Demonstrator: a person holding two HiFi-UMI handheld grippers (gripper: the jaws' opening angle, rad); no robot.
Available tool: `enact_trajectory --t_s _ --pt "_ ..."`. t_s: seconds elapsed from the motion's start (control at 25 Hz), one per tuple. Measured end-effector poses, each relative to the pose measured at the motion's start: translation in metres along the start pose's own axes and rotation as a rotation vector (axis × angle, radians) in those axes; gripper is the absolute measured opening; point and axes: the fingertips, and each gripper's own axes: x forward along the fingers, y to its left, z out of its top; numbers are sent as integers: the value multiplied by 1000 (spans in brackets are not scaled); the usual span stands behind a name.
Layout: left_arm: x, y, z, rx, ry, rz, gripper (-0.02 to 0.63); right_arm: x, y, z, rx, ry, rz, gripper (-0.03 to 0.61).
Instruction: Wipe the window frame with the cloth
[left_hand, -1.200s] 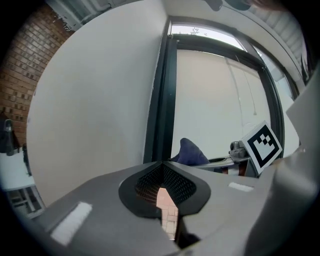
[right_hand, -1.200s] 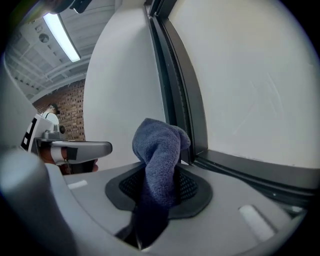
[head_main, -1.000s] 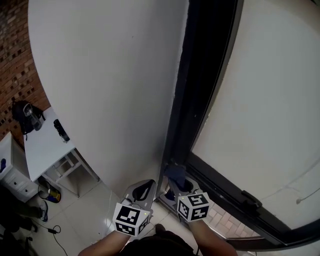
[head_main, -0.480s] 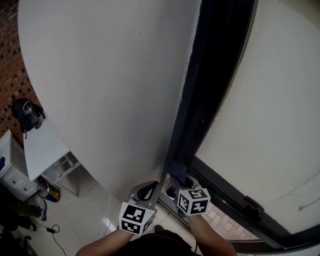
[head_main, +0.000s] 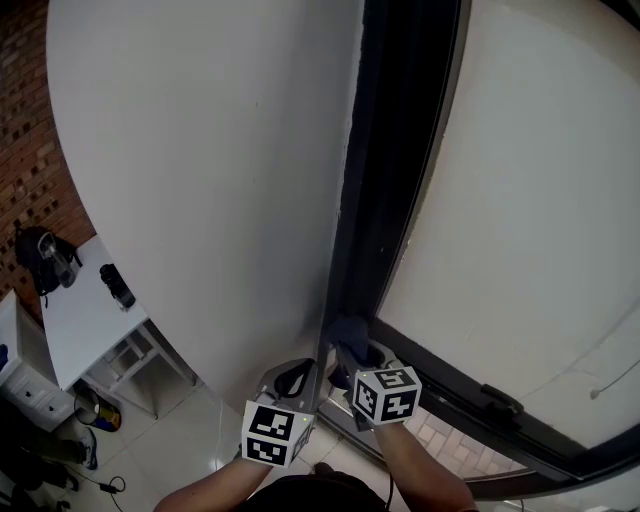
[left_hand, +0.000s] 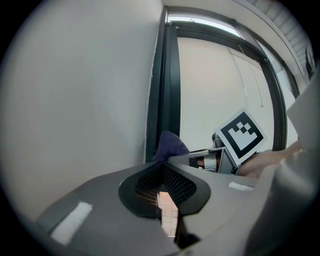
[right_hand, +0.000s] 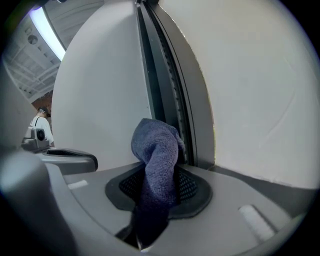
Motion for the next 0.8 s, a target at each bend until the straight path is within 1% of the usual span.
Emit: enact_trajectory --t_s 0.28,0.36,0.44,0.56,0.8 --pt "-5 -12 41 1 -48 -40 -6 -21 0 48 -30 -69 -48 118" --pt "-7 -12 55 -31 -47 -39 -6 -29 2 62 -49 -83 -57 118" --pt "-9 -16 70 -58 -53 -61 -6 -35 3 74 -76 -89 -63 118" --pt "-11 -22 92 -24 -83 -84 -6 -41 5 90 -95 -98 -69 118" --pt "-12 -26 126 2 -129 -77 -6 -60 0 125 -156 -131 -96 118"
